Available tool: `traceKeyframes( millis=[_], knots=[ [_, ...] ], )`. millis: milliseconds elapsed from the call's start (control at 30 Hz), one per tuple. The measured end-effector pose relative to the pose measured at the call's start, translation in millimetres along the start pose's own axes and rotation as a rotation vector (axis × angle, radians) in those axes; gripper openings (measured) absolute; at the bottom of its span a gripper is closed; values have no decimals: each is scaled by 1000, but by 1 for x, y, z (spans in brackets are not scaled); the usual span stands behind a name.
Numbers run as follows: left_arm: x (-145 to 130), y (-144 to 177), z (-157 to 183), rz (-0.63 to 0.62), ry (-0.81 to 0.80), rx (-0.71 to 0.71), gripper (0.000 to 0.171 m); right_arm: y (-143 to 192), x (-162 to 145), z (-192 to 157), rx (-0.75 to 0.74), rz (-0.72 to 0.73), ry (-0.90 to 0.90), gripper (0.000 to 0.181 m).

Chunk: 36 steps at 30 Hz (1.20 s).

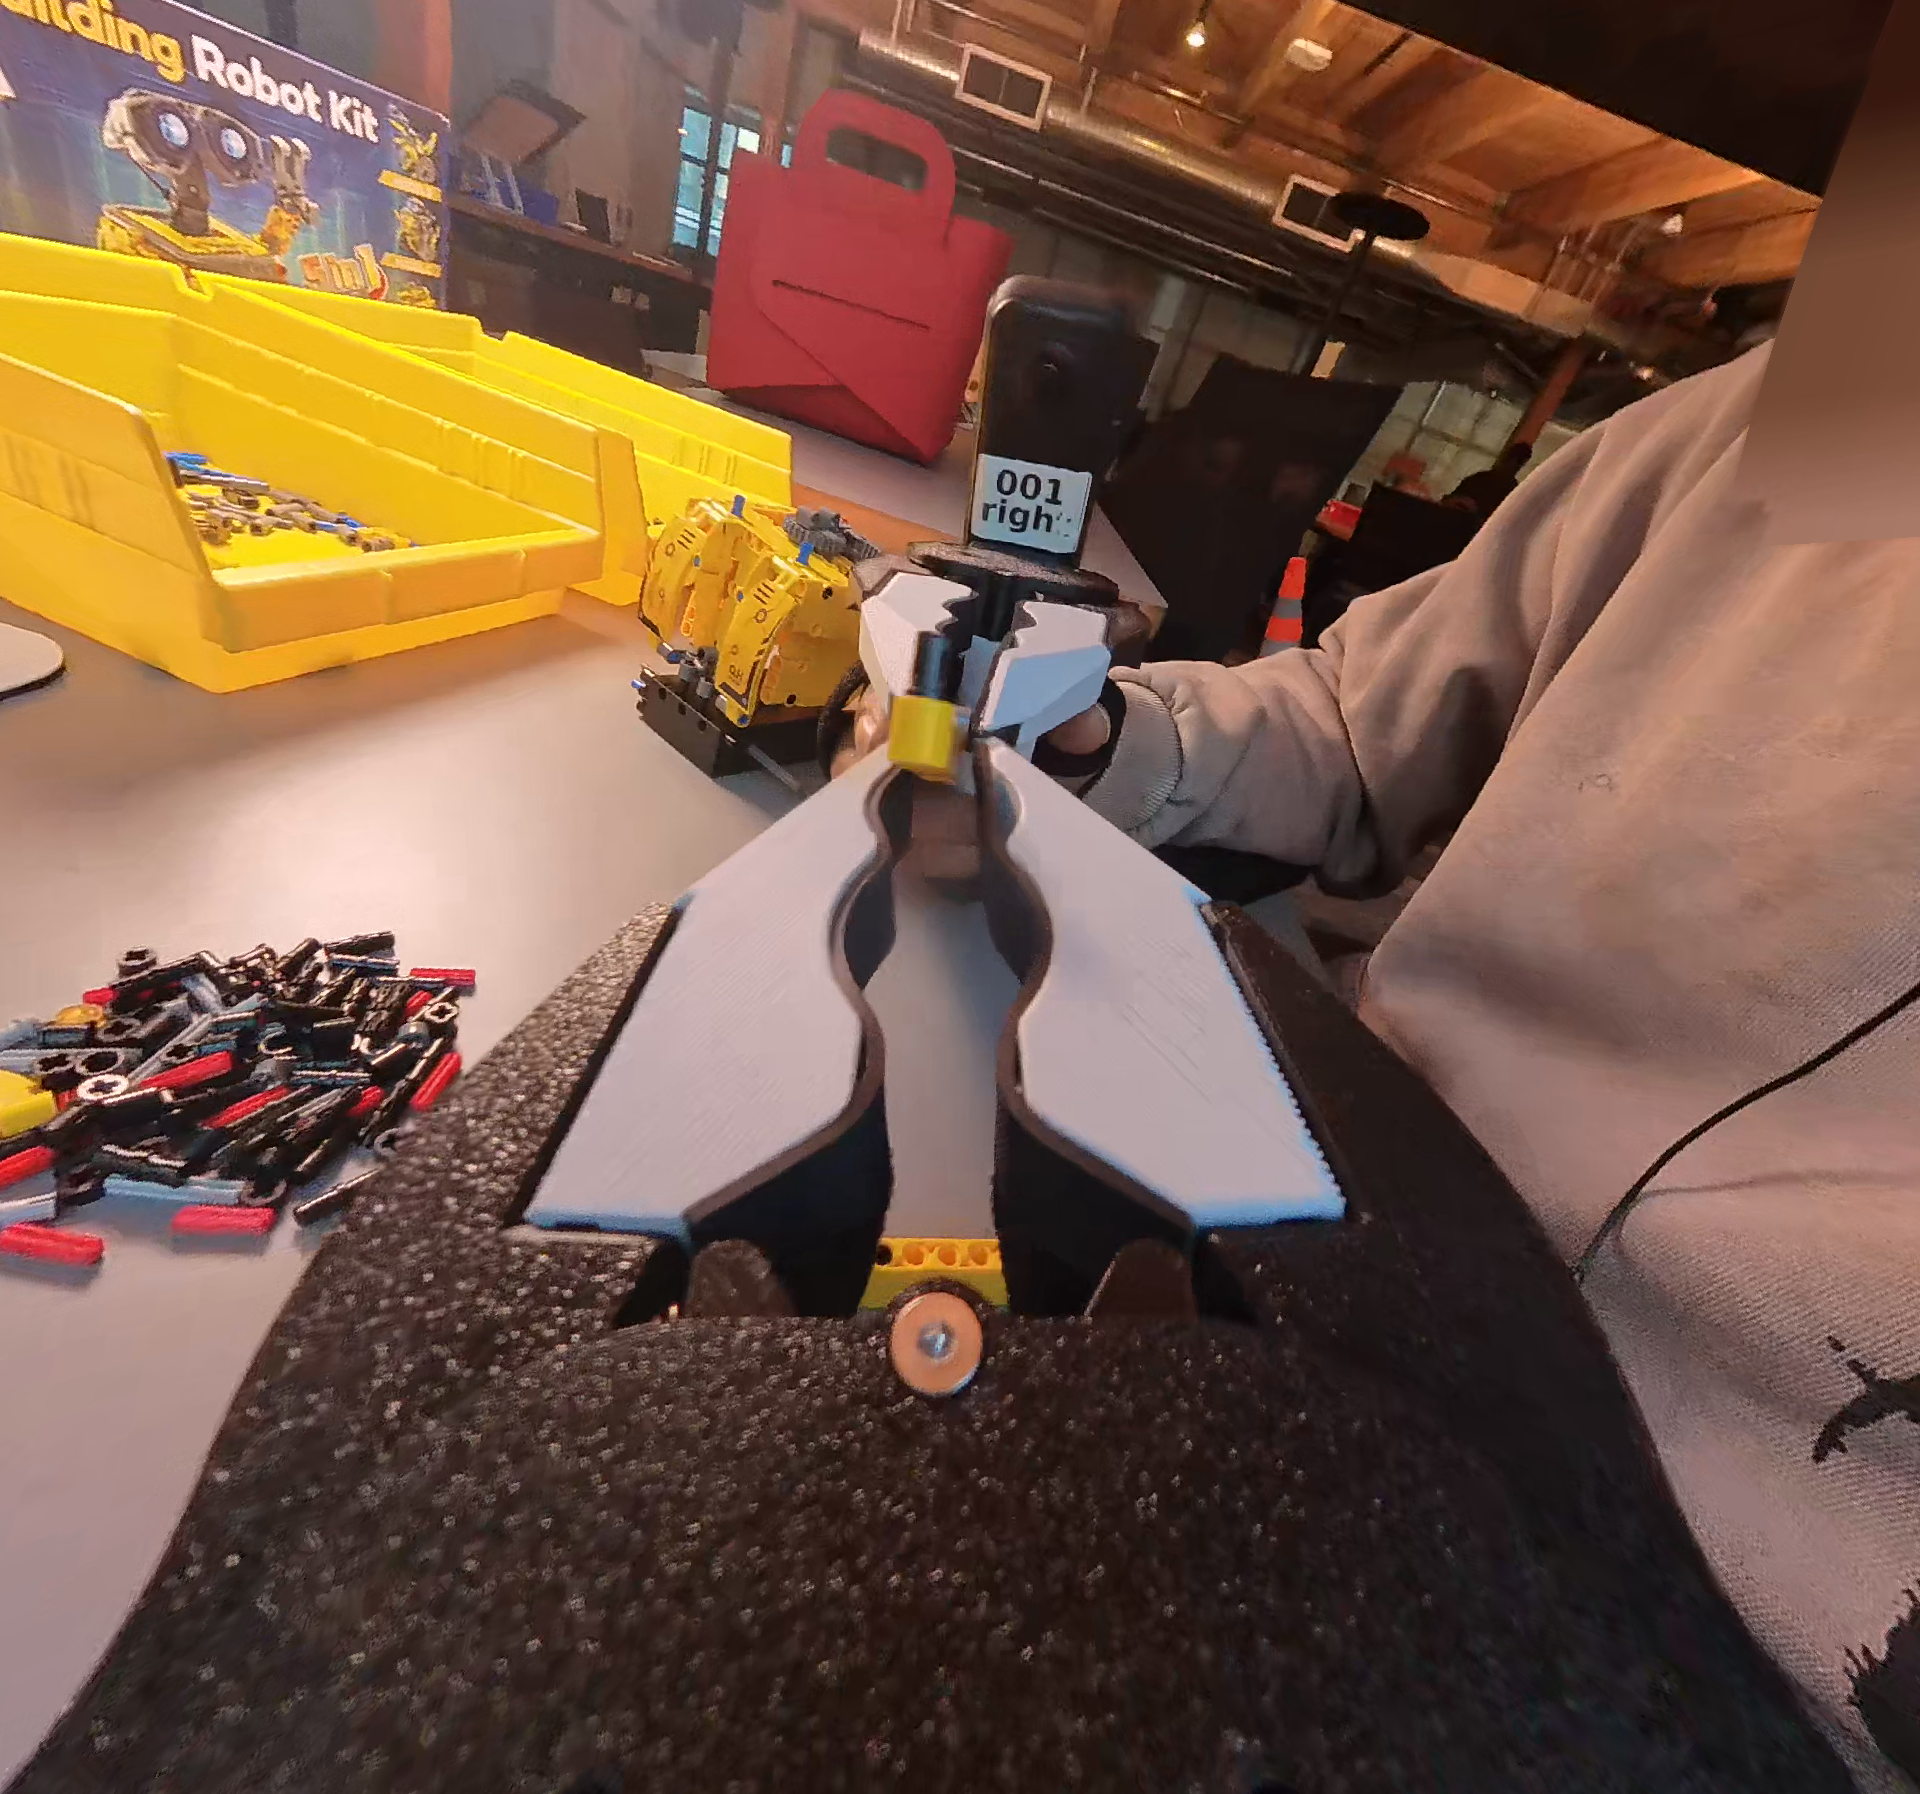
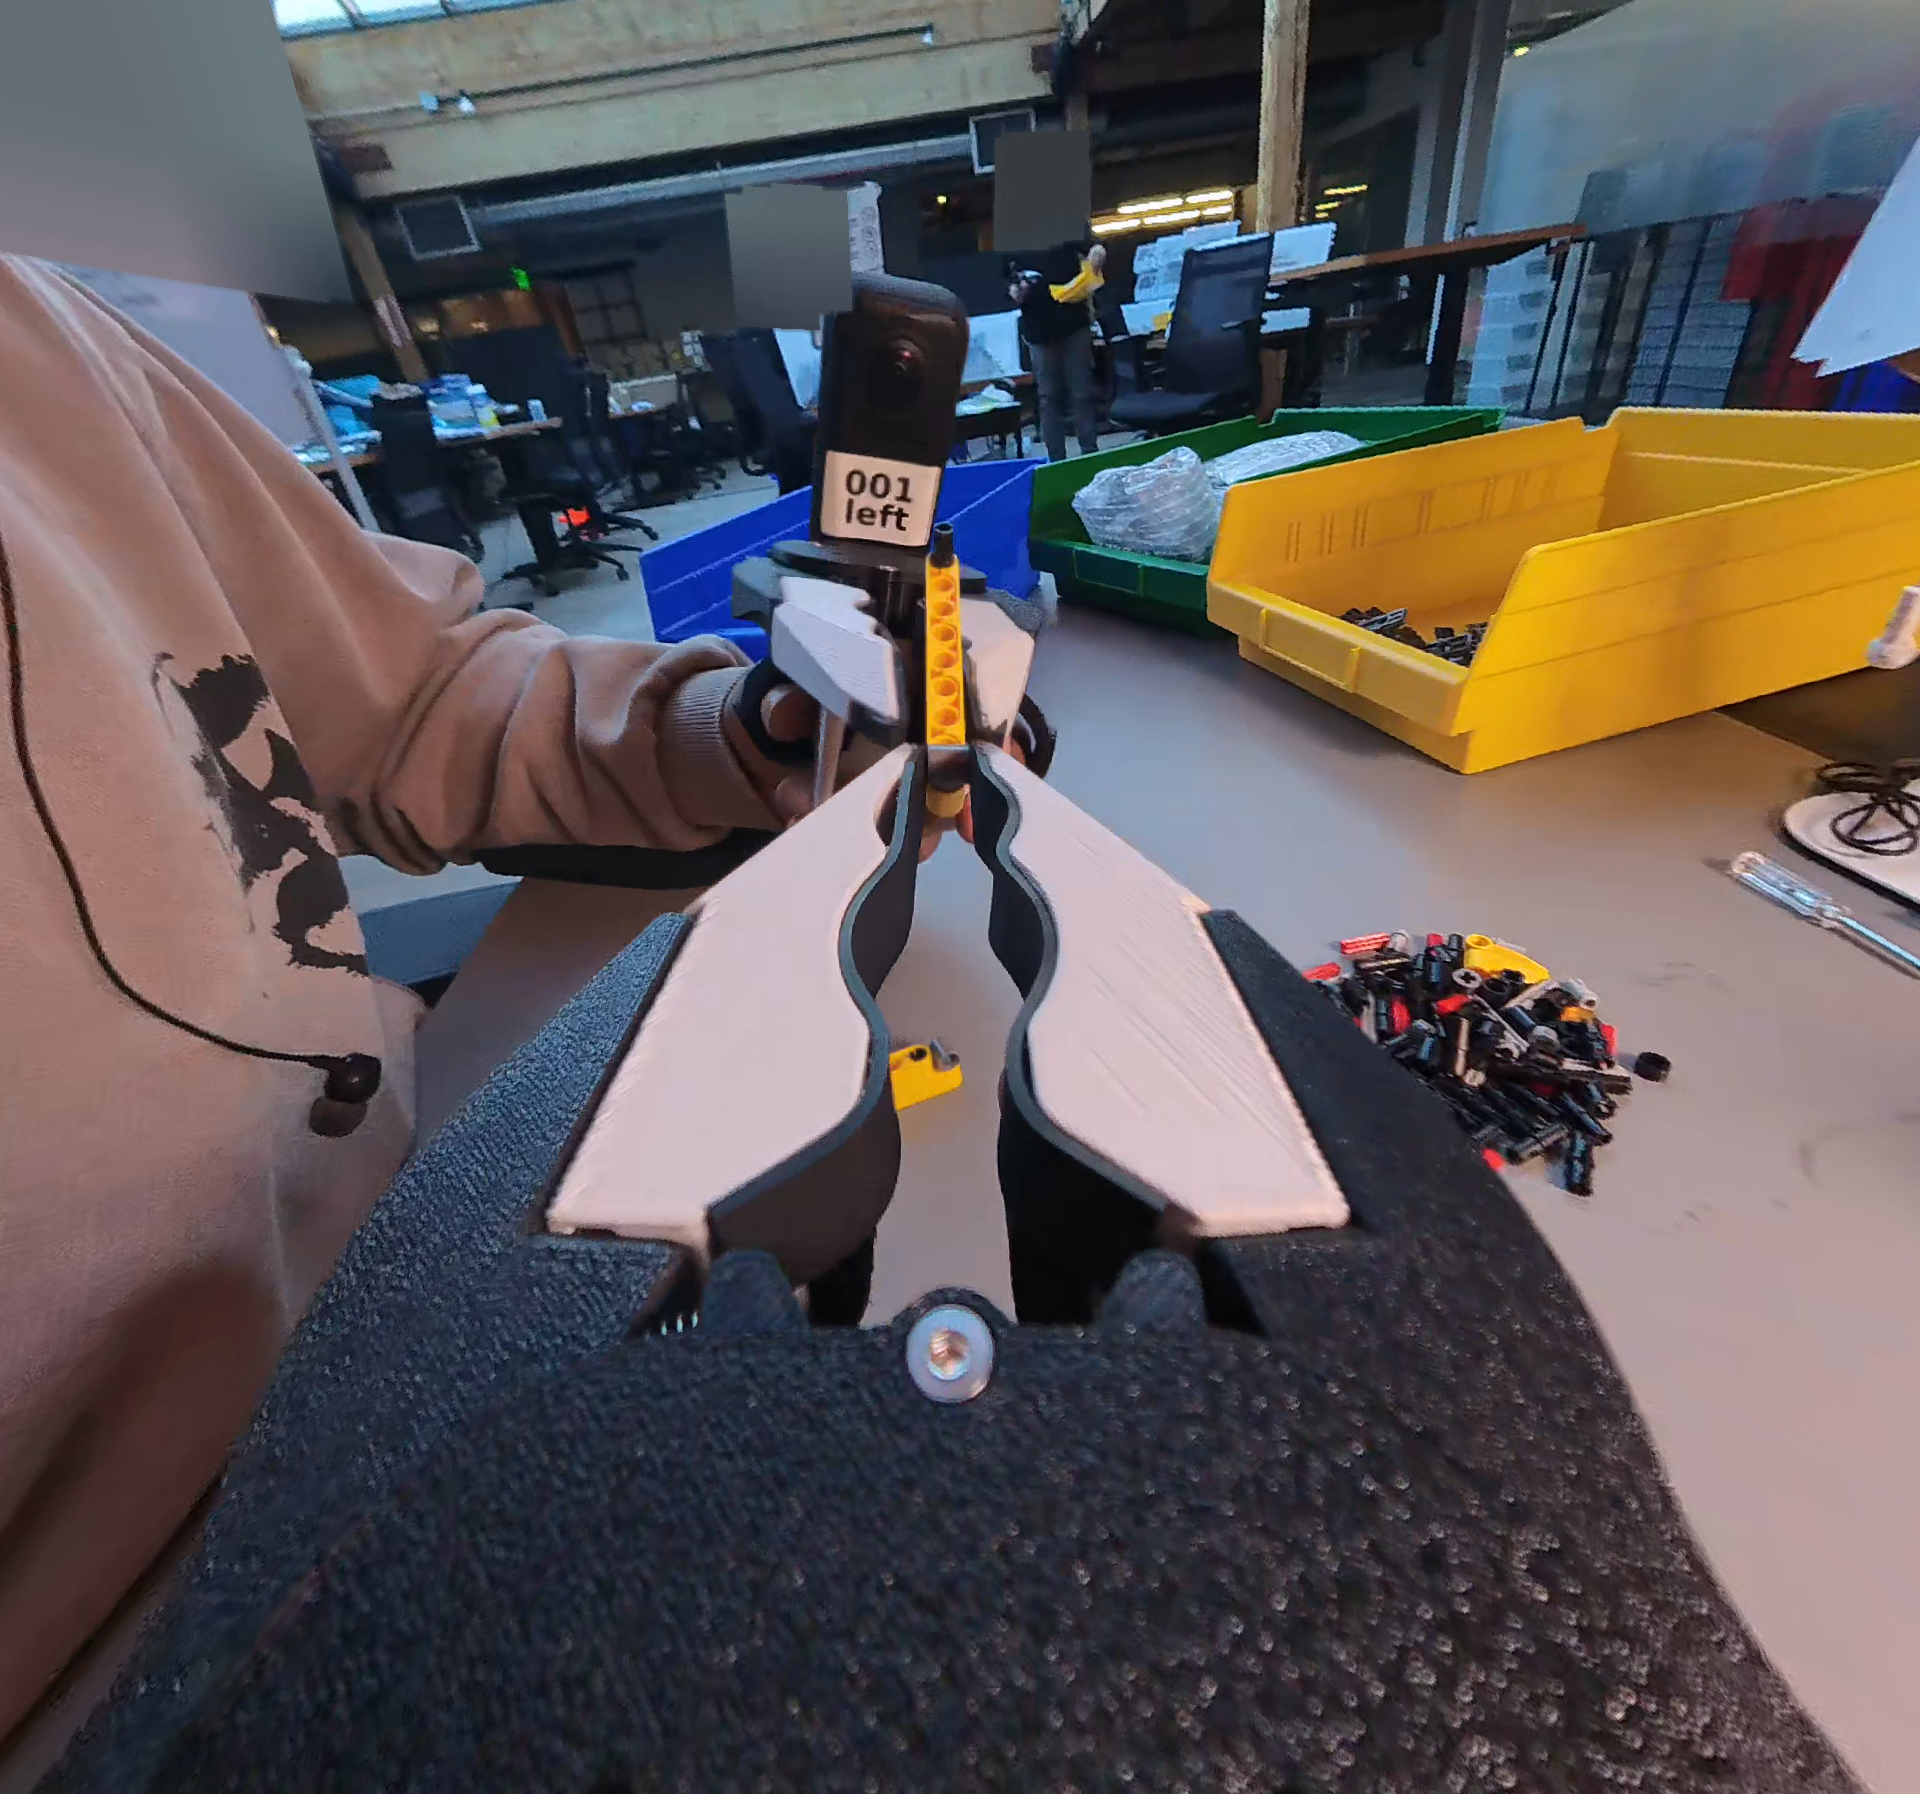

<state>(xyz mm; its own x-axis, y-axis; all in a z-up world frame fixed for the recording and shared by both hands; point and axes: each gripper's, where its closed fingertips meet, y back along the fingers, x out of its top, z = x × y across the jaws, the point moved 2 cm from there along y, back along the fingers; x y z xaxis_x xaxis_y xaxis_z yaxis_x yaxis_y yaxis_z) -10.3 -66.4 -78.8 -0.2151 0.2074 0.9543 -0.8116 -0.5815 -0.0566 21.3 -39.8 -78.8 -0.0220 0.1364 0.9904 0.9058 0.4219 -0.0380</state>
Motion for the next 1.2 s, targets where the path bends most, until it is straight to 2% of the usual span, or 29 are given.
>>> traceKeyframes(
  millis=[167,333,700,967,1067,1200],
  knots=[
    [-4,0,8,-48,-82,-21,7,-2,-3,-9,59,-20,-20,7],
    [-11,0,10,-159,-144,9,7,-1,-6,-13,86,-41,-46,6],
    [-8,-15,17,-202,-151,45,7,3,17,-13,177,119,-188,4],
    [-14,-21,17,-295,-197,59,7,-2,19,-17,194,101,-146,4],
    [-10,-16,19,-270,-213,66,7,1,21,-18,251,86,-137,5],
    [-10,-2,12,-250,-201,107,6,8,5,-11,181,-85,99,7]
  ],
)
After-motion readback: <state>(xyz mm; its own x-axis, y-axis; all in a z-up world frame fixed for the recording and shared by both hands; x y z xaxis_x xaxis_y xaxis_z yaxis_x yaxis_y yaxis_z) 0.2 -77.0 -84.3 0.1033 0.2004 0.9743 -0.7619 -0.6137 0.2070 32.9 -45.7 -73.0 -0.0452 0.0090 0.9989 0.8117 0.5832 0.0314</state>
